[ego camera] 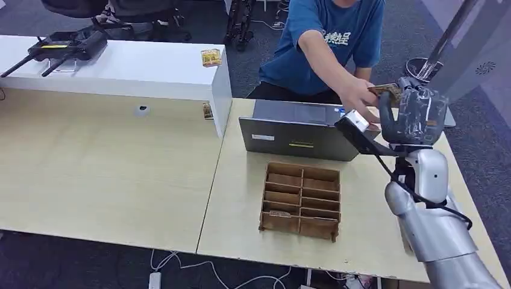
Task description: Pass the card to the sensor for recognition and then transmit it.
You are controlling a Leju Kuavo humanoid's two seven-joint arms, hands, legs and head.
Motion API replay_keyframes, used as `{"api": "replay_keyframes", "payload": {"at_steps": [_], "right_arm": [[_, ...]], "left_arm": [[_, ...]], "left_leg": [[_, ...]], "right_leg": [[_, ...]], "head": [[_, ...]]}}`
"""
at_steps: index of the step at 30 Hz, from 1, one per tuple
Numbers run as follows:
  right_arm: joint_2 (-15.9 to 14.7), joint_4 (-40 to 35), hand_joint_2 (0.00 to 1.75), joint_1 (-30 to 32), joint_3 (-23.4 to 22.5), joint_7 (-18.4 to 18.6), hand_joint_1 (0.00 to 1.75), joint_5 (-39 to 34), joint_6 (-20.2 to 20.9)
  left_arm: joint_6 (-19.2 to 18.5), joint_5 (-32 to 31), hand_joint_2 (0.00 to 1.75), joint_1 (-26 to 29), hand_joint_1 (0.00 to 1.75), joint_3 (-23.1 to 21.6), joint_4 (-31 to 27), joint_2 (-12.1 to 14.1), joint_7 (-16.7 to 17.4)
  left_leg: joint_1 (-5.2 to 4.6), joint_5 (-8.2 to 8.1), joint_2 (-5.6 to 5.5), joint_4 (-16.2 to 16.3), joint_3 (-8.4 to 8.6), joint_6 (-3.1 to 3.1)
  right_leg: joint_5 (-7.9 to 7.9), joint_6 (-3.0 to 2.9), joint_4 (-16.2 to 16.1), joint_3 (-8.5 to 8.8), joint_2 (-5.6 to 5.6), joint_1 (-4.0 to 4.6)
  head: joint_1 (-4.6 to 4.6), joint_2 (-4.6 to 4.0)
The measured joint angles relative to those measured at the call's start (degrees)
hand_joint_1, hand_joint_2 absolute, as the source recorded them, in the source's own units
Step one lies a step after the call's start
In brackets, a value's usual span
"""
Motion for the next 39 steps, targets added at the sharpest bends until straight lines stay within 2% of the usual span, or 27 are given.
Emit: {"api": "replay_keyframes", "payload": {"at_steps": [5, 6, 7, 25, 32, 39], "right_arm": [[0.0, 0.74, 1.75, -0.01, 0.44, 0.39, 1.36, -0.2, -0.02], [0.0, 0.83, 1.75, -0.01, 0.5, 0.42, 0.03, -0.2, -0.02], [0.0, 0.94, 1.75, -0.01, 0.52, 0.42, 0.0, -0.2, -0.02], [-0.04, 1.09, 1.75, 0.17, 0.55, -0.26, 0.0, -1.42, -1.53], [-1.88, -3.15, 1.75, 2.45, -1.42, -2.19, 0.0, -5.68, -3.13], [-4.17, -7.38, 1.75, 6.06, -3.08, -2.67, 0.0, -6.19, -3.6]], "left_arm": [[0.0, -0.02, 0.0, 0.0, 0.0, 0.0, 0.0, 0.0, 0.04], [0.0, -0.02, 0.0, 0.0, 0.0, 0.0, 0.0, 0.0, 0.04], [0.0, -0.02, 0.0, 0.0, 0.0, 0.0, 0.0, 0.0, 0.04], [0.0, -0.24, 0.0, 0.01, 0.0, 0.0, 0.0, 0.02, 0.15], [0.07, 0.26, 0.0, 0.09, 0.0, 0.0, 0.0, 0.04, 0.15], [0.17, 0.66, 0.0, 0.13, 0.0, 0.0, 0.0, 0.04, 0.15]], "left_leg": [[0.0, 0.0, 0.01, 0.0, 0.01, 0.0], [0.0, 0.0, 0.01, 0.0, 0.01, 0.0], [0.0, 0.0, 0.01, 0.0, 0.01, 0.0], [0.0, 0.01, 0.02, 0.0, 0.01, 0.0], [0.0, 0.0, 0.01, 0.01, 0.0, 0.0], [-0.01, -0.01, 0.01, 0.02, 0.0, 0.01]], "right_leg": [[0.01, 0.0, 0.0, 0.0, 0.01, 0.0], [0.01, -0.01, 0.0, 0.0, 0.01, 0.0], [0.03, -0.02, 0.0, 0.0, 0.01, 0.0], [0.04, -0.02, -0.01, -0.05, 0.02, 0.0], [0.04, -0.02, -0.02, -0.05, 0.01, 0.0], [0.04, -0.02, -0.03, -0.05, 0.03, -0.01]], "head": [[0.0, 0.0], [0.0, 0.0], [0.0, 0.0], [0.0, 0.0], [0.0, 0.0], [0.0, 0.0]]}}
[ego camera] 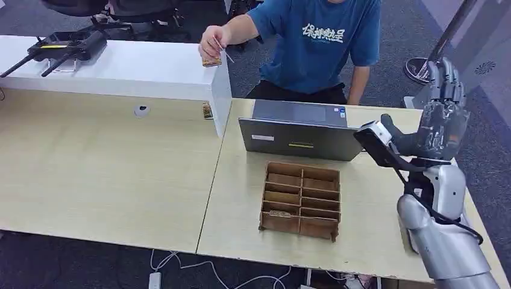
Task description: Pass the card to the sensor for recognition and then transmit it.
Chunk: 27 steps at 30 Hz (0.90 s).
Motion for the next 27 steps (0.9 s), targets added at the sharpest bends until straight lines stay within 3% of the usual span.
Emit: {"api": "replay_keyframes", "payload": {"at_steps": [15, 20, 27], "right_arm": [[-4.48, -9.3, 1.75, 10.51, -3.76, -3.32, 0.0, -4.48, 0.06], [-6.69, -14.26, 1.75, 18.8, -6.52, -6.87, 0.0, -10.61, 0.02], [-8.79, -21.23, 1.75, 32.12, -11.41, -10.01, 0.0, -10.75, -1.38]], "left_arm": [[0.77, 1.2, 0.0, 0.12, 0.0, 0.11, 0.0, -0.02, -0.35], [1.22, 2.23, 0.0, 0.15, 0.0, 0.59, 0.0, -0.09, -1.27], [1.95, 3.19, 0.0, 0.19, 0.0, 1.68, 0.0, -0.24, -1.62]], "left_leg": [[0.0, -0.02, -0.04, 0.0, -0.04, -0.01], [0.0, -0.06, -0.04, 0.0, -0.07, 0.03], [0.0, -0.09, -0.05, -0.01, -0.11, 0.03]], "right_leg": [[-0.01, 0.0, -0.03, -0.04, -0.07, 0.0], [-0.04, 0.04, -0.06, -0.04, -0.07, 0.0], [-0.06, 0.04, -0.09, -0.08, -0.06, 0.0]], "head": [[0.0, 0.0], [0.0, 0.0], [0.0, 0.0]]}}
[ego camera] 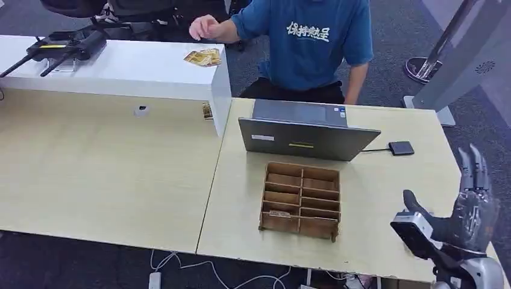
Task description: Pass the card to the sensor for recognition and then transmit it.
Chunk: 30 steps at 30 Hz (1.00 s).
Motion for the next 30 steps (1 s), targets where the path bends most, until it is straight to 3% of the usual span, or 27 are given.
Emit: {"api": "replay_keyframes", "payload": {"at_steps": [5, 18, 24, 30], "right_arm": [[-0.06, -4.03, 1.75, 7.17, -2.42, -0.87, 0.0, 1.68, -0.35], [0.04, -8.61, 1.75, 15.08, -3.76, -1.73, 0.0, 5.33, -2.54], [0.57, -9.7, 1.75, 17.46, -3.03, -0.92, 0.0, 8.94, -3.65], [1.09, -9.61, 1.75, 17.91, 0.55, 0.31, 0.0, 11.19, -4.52]], "left_arm": [[0.31, 0.35, 0.0, 0.0, 0.0, 0.85, 0.0, -0.11, -0.35], [0.35, 0.61, 0.0, -0.02, 0.0, 1.79, 0.0, -0.33, -0.61], [0.37, 0.61, 0.0, -0.03, 0.0, 1.88, 0.0, -0.37, -0.76], [0.35, 0.57, 0.0, -0.07, 0.0, 2.4, 0.0, -0.37, -0.74]], "left_leg": [[0.0, 0.0, 0.02, -0.01, -0.02, 0.0], [0.0, 0.0, 0.06, -0.01, 0.0, 0.0], [0.0, 0.0, 0.06, -0.01, -0.01, 0.0], [0.01, 0.01, 0.07, -0.02, 0.01, 0.0]], "right_leg": [[0.0, 0.0, 0.01, 0.01, 0.01, 0.0], [0.0, 0.0, 0.01, 0.01, 0.05, 0.0], [0.0, 0.0, 0.01, 0.0, 0.06, 0.0], [0.0, 0.0, 0.02, 0.01, 0.06, 0.0]], "head": [[0.0, 0.0], [0.0, 0.0], [0.0, 0.0], [0.0, 0.0]]}}
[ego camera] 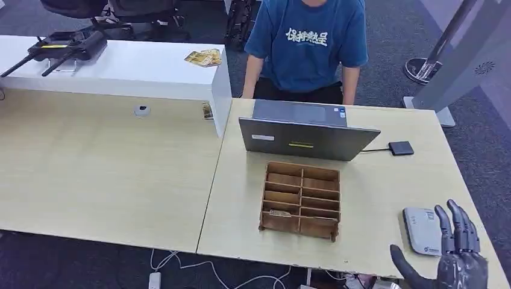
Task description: Pass the card to the sensor for recognition and then transmit it.
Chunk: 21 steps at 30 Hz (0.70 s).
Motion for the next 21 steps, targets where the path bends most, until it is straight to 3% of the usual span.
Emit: {"api": "replay_keyframes", "payload": {"at_steps": [9, 21], "right_arm": [[0.68, 1.27, 1.75, -0.82, 3.93, 0.87, 0.0, 1.44, -0.2], [0.9, 1.64, 1.75, -1.17, 4.96, 0.92, 0.0, 1.49, -0.2]], "left_arm": [[-0.04, -0.22, 0.0, -0.02, 0.0, 0.31, 0.0, 0.0, 0.0], [-0.04, -0.24, 0.0, -0.03, 0.0, 0.33, 0.0, 0.0, 0.0]], "left_leg": [[-0.01, 0.0, 0.0, 0.0, -0.01, 0.0], [0.0, 0.0, 0.0, 0.0, -0.01, 0.0]], "right_leg": [[0.0, 0.0, 0.0, 0.0, -0.01, -0.01], [0.0, 0.0, 0.0, 0.0, -0.01, -0.01]], "head": [[0.0, 0.0], [0.0, 0.0]]}}
